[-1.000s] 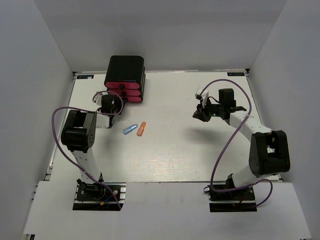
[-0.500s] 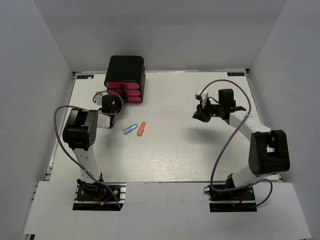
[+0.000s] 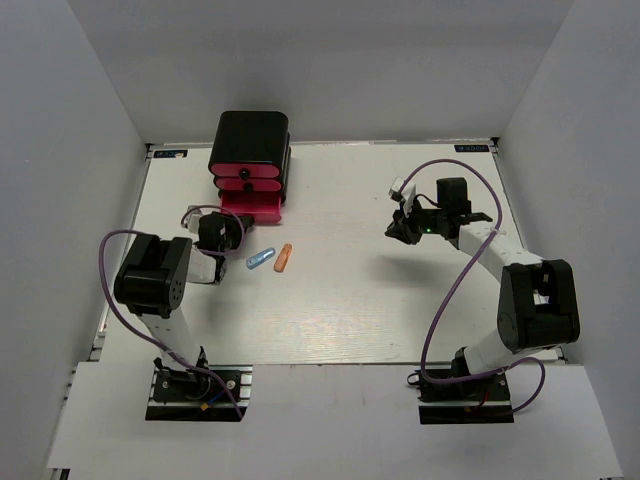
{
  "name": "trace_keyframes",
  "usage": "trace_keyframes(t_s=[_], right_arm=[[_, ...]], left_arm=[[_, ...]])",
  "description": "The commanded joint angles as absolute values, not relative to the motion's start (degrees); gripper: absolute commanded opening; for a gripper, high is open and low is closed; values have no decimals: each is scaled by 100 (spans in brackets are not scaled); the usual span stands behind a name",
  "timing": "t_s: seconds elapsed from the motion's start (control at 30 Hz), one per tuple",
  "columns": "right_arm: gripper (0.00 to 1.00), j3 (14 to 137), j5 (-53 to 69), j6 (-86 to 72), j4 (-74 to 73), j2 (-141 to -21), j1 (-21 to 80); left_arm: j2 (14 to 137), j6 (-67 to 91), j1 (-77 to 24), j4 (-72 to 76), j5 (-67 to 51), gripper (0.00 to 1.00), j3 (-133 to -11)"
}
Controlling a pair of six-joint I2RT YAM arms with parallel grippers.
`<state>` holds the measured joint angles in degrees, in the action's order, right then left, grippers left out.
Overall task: Sort the stationery into containers
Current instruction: Open the drawer in the storage box, then pick up the stationery from the center of the board.
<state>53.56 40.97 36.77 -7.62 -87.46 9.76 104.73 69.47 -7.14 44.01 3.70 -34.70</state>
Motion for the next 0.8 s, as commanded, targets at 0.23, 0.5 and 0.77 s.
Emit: trace_keyframes(t_s=[0.23,0.5,0.77], right_arm=[[83,5563,4824,4647,-1282,-8728,1055],[90,5914,5756,7696,-2863,-8798,1414],[68,7030,5494,9221,-4069,-9867,2397]], left_arm=[[9704,6513,-642,3499,71,70,-3313],[8125,5591,-747,2243,70,75,-3253],[6996,3021,-747,679,-1016,19,-3216]])
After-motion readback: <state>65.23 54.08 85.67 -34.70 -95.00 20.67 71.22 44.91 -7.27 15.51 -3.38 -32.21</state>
